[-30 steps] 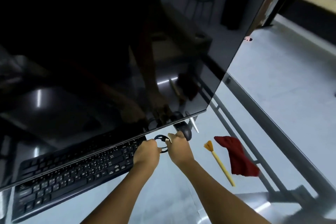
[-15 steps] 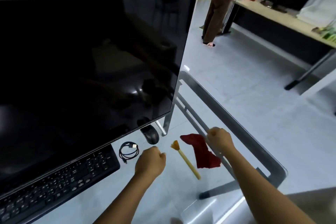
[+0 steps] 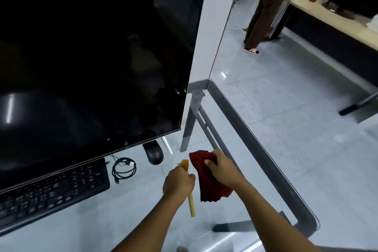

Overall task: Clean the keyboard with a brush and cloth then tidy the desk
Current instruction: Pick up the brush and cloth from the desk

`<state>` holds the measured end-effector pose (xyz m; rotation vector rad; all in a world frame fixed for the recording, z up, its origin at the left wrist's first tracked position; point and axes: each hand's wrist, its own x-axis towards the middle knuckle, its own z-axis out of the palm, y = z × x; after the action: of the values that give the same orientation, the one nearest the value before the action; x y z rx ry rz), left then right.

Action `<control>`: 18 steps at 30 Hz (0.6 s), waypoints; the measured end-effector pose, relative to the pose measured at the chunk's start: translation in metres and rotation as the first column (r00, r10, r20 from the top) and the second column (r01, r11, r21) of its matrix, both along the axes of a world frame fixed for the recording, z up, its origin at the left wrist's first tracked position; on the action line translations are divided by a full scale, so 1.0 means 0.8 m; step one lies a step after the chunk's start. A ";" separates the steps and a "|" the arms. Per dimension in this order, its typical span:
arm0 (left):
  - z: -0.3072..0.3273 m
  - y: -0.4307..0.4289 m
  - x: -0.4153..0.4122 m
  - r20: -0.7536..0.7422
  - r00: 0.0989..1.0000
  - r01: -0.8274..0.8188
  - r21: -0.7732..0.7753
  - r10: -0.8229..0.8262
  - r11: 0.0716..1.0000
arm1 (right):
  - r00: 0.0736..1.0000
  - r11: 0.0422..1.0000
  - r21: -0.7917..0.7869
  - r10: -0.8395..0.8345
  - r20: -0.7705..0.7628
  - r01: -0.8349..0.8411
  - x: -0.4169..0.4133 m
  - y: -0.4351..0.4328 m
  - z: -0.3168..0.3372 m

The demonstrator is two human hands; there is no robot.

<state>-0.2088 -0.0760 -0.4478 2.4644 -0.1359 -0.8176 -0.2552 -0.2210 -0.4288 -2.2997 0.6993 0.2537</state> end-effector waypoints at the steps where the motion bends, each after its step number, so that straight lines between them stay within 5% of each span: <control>1: 0.001 0.001 0.003 -0.004 0.999 -0.038 -0.047 0.038 0.998 | 0.999 1.000 -0.006 0.002 0.053 -0.002 0.001 -0.001 0.012; 6: 0.045 0.001 0.022 -0.031 0.992 -0.128 -0.300 0.124 0.945 | 0.975 0.995 -0.103 0.005 0.222 0.018 0.015 -0.015 0.079; 18: 0.304 -0.043 0.055 0.314 0.942 0.095 -0.595 0.122 0.798 | 0.804 0.913 -0.391 0.146 0.577 0.115 0.066 -0.071 0.323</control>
<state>-0.1651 -0.1103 -0.2043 1.9525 -0.4342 -0.2591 -0.2020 -0.2776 -0.1700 -2.5658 0.4209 -0.6638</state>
